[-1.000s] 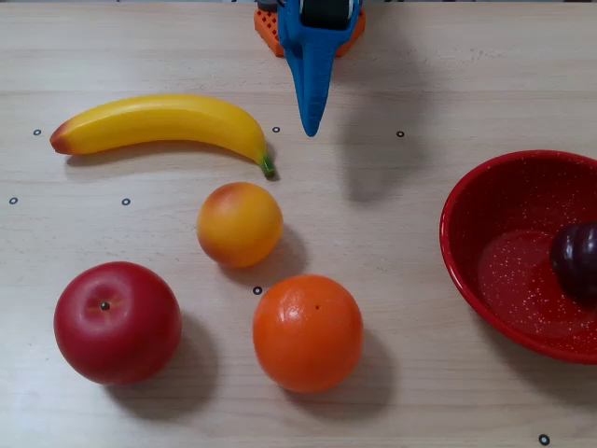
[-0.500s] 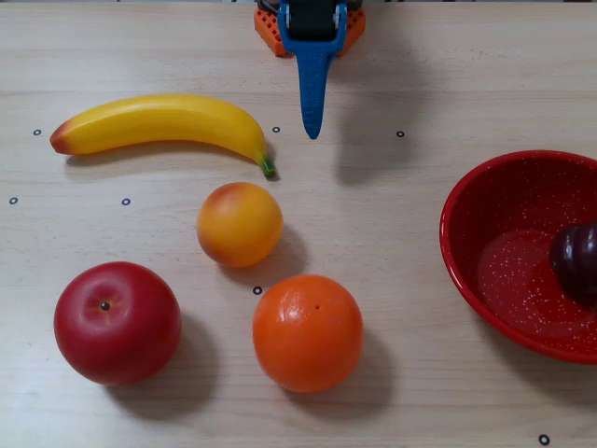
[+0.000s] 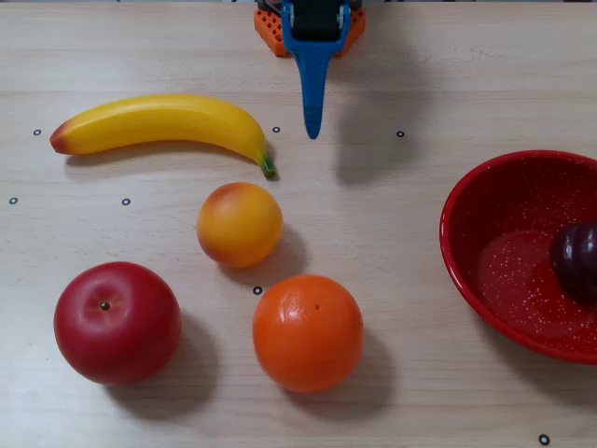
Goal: Put plum in the red bowl.
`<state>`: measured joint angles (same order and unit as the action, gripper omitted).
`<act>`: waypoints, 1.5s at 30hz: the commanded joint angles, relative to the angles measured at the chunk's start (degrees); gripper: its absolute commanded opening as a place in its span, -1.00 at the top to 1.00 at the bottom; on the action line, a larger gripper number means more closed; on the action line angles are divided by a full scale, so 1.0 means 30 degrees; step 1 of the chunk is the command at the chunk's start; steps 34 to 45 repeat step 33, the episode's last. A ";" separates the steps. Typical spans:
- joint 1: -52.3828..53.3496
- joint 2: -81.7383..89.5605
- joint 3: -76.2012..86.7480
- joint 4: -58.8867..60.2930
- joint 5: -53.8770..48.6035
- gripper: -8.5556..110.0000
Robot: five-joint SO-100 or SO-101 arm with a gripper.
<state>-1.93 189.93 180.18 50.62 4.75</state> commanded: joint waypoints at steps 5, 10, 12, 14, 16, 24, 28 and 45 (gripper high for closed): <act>-0.0527 0.0322 0.0791 -0.0439 -0.0498 0.86; -0.0674 0.0322 0.0791 -0.0439 -0.0674 0.86; -0.0674 0.0322 0.0791 -0.0439 -0.0674 0.86; -0.0674 0.0322 0.0791 -0.0439 -0.0703 0.86; -0.0674 0.0322 0.0791 -0.0439 -0.0703 0.86; -0.0674 0.0322 0.0791 -0.0439 -0.0703 0.86; -0.0674 0.0322 0.0791 -0.0439 -0.0703 0.86; -0.0674 0.0322 0.0791 -0.0439 -0.0703 0.86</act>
